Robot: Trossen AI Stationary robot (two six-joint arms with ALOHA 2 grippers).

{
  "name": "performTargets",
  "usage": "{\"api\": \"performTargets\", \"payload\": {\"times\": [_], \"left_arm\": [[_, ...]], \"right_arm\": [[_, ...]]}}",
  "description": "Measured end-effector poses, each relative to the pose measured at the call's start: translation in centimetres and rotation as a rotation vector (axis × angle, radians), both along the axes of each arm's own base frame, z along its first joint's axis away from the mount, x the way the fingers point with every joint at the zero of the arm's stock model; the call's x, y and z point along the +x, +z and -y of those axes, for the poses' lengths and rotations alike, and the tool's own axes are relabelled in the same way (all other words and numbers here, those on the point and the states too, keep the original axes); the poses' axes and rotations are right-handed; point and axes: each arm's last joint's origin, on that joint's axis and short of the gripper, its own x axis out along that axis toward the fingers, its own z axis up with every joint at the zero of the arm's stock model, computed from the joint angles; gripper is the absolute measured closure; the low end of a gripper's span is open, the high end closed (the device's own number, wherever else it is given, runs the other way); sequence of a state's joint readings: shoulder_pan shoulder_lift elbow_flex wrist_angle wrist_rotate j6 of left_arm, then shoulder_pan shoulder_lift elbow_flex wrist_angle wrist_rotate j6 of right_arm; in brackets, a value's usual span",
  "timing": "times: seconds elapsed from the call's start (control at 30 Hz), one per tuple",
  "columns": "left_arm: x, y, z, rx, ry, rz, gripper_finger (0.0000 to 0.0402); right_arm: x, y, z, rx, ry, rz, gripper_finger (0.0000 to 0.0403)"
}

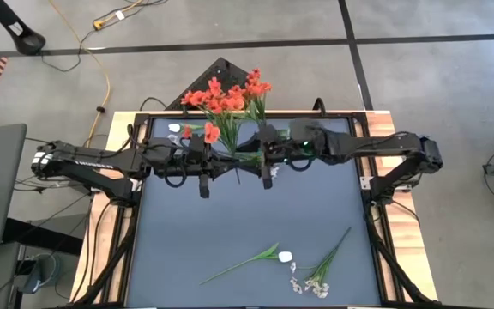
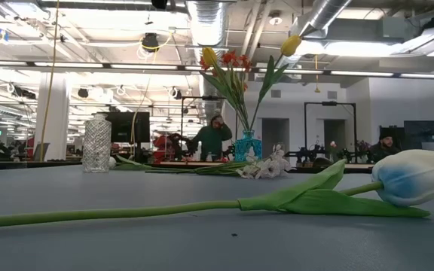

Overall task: Sort flowers into vase by color
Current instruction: Put the orange flowers into the blue vase

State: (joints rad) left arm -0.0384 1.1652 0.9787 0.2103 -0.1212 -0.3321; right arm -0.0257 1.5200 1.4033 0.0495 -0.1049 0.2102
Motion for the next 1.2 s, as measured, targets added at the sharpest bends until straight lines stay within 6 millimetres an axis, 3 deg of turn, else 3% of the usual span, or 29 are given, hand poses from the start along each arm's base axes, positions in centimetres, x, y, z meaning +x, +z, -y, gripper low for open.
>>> {"api": "performTargets", "payload": {"times": [0.1,0.33,0.73,0.97,1.2], "left_arm": [[0.0,-0.3,-0.1,0.005,0.027,-0.03,0.0401],[0.0,-1.0,-0.1,-0.015,0.049,-0.101,0.0401],[-0.1,-1.0,-0.2,-0.037,0.079,-0.101,0.0399],[-0.1,-1.1,-0.4,-0.062,0.125,-0.101,0.0347],[-0.9,-1.1,-0.4,-0.069,0.124,-0.146,0.0276]], "right_arm": [[0.8,-0.8,0.0,0.003,0.001,-0.015,0.0154],[0.4,-0.4,0.8,0.003,-0.022,0.0,0.017],[0.7,-0.7,1.1,0.011,-0.029,-0.011,0.0288],[0.3,-0.3,1.3,-0.023,-0.035,0.0,0.038],[-3.7,2.6,3.0,-0.095,-0.089,0.02,0.0377]]}}
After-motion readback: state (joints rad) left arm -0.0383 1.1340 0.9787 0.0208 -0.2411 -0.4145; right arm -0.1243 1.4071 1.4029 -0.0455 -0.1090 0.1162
